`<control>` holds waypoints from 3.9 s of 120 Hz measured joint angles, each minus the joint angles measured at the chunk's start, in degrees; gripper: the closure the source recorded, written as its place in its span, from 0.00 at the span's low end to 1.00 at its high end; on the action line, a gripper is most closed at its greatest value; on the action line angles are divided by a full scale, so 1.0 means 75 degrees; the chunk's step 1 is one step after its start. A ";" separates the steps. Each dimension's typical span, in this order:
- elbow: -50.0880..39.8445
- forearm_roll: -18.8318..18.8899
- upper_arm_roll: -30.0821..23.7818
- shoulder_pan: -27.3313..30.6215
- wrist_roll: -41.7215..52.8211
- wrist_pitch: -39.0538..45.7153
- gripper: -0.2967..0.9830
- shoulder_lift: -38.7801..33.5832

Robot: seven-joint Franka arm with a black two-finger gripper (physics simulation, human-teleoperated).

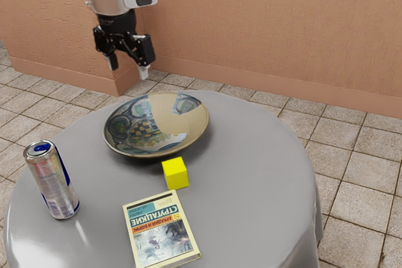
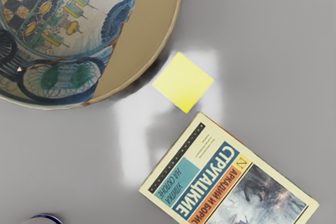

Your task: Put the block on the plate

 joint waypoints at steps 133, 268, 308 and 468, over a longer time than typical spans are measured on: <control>0.0962 -0.0048 0.0888 0.0235 -0.6660 0.1124 0.23 0.2776; -0.1778 -0.0783 0.0833 -0.0519 -0.6828 0.3578 0.23 0.2529; -0.2058 -0.1030 0.0832 -0.0519 -0.6762 0.4273 0.23 0.2879; -0.2042 -0.1289 0.0822 -0.0469 -0.6627 0.5272 0.43 0.3858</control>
